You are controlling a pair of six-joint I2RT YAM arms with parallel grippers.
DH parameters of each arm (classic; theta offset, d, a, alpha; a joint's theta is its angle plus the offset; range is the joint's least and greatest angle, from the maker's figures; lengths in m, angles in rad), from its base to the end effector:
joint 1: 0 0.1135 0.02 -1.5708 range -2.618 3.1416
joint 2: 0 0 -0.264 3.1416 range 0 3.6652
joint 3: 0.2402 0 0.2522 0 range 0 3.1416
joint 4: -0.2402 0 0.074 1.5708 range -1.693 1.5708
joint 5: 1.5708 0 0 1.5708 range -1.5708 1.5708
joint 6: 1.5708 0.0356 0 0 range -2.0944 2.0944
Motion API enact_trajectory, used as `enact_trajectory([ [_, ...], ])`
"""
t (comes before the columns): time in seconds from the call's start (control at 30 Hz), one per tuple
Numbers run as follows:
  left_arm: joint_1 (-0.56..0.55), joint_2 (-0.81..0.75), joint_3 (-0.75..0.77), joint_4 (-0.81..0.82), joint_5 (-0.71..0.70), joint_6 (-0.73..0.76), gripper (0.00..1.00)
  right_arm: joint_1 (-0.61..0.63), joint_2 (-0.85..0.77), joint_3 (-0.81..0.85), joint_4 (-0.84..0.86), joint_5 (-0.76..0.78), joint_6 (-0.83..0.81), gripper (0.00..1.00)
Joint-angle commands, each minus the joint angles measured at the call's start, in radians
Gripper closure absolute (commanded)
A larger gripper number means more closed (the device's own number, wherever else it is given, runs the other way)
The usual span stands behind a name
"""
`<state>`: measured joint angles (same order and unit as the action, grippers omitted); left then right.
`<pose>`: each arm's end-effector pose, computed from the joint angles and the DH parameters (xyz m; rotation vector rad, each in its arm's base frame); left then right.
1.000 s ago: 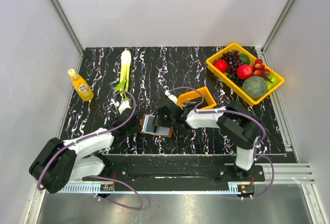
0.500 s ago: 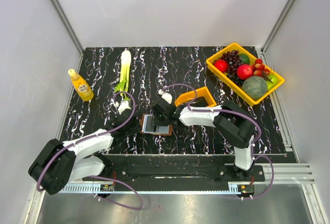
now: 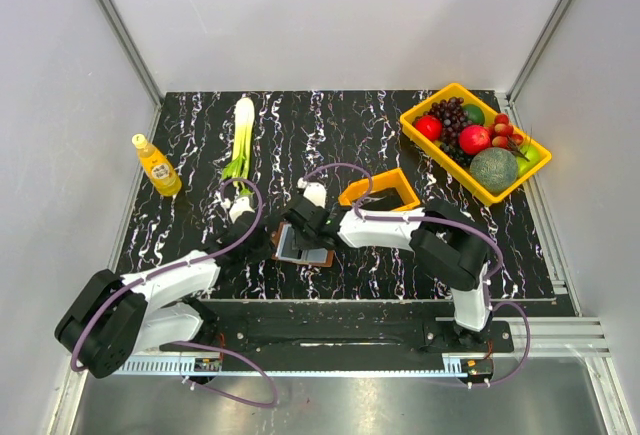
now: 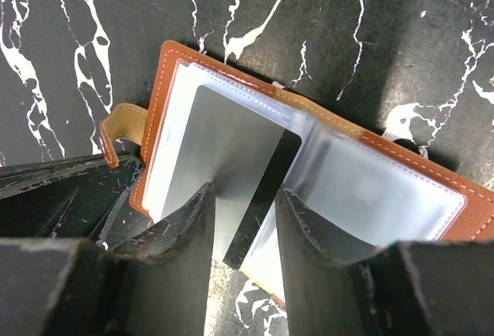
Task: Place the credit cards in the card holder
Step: Insert the credit card into the card holder.
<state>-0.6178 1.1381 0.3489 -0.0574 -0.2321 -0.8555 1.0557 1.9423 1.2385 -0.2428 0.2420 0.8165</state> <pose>0.1649 -0.1071 0.1402 -0.3939 2.3957 -0.4078 0.2069 0.3481 0.1586 -0.2042 2.5355 0.4771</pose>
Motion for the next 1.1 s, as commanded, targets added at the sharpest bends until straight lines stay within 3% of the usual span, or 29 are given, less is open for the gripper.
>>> enact_trajectory([
  [0.0, -0.008, -0.012, -0.018, -0.027, 0.036, -0.013, 1.0, 0.024, 0.035, 0.058, -0.049, 0.013, 0.009, 0.6],
  [0.37, -0.011, -0.012, -0.021, -0.024, 0.034, -0.011, 1.0, 0.038, 0.046, 0.061, 0.033, -0.041, -0.017, 0.62],
  [0.53, -0.013, -0.032, -0.028, -0.047, 0.011, -0.019, 1.0, 0.029, 0.012, 0.033, -0.015, 0.028, -0.013, 0.66],
  [0.7, -0.011, -0.054, -0.037, -0.058, -0.006, -0.024, 1.0, 0.0, -0.046, -0.022, -0.004, 0.008, 0.032, 0.57],
  [0.87, -0.01, -0.049, -0.037, -0.056, -0.006, -0.027, 1.0, -0.01, -0.063, -0.051, 0.025, -0.012, 0.053, 0.58],
  [1.07, -0.01, -0.058, -0.037, -0.059, -0.009, -0.028, 1.0, -0.011, -0.095, -0.071, -0.004, 0.066, 0.09, 0.58],
])
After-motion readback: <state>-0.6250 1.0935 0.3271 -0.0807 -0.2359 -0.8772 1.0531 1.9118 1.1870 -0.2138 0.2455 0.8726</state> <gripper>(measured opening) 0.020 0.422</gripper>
